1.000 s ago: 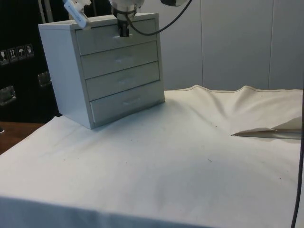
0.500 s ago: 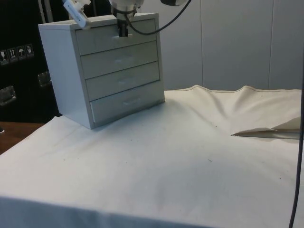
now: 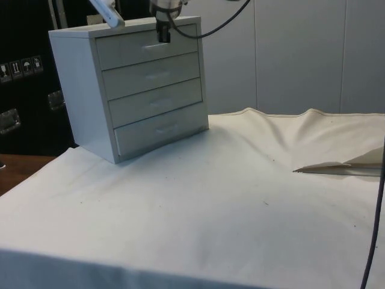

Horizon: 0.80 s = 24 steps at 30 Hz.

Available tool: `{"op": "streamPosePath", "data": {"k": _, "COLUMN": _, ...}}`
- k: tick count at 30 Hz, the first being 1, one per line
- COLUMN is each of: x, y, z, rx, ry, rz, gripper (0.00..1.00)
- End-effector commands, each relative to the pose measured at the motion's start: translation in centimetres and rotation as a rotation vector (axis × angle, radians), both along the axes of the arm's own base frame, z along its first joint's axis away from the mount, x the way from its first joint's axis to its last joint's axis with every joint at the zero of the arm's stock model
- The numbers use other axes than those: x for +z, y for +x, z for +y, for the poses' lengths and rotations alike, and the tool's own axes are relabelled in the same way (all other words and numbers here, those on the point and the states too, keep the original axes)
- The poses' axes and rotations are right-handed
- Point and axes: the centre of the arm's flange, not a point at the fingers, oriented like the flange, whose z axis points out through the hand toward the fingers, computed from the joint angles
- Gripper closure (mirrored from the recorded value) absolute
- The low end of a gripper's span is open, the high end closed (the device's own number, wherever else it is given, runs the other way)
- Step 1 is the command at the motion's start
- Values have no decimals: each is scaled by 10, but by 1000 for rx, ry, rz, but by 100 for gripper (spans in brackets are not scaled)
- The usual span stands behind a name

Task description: Open the drawer, then close it.

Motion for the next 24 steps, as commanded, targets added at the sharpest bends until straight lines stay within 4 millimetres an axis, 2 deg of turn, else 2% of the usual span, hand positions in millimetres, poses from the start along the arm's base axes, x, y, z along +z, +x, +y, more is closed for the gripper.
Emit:
{"op": "streamPosePath", "data": {"k": 1, "x": 2, "y": -4, "z": 2, "rx": 1, "ry": -6, "rz": -9, "gripper": 100}}
{"op": "streamPosePath", "data": {"k": 24, "x": 3, "y": -41, "z": 20, "rx": -12, "ry": 33, "rz": -32, "gripper": 100}}
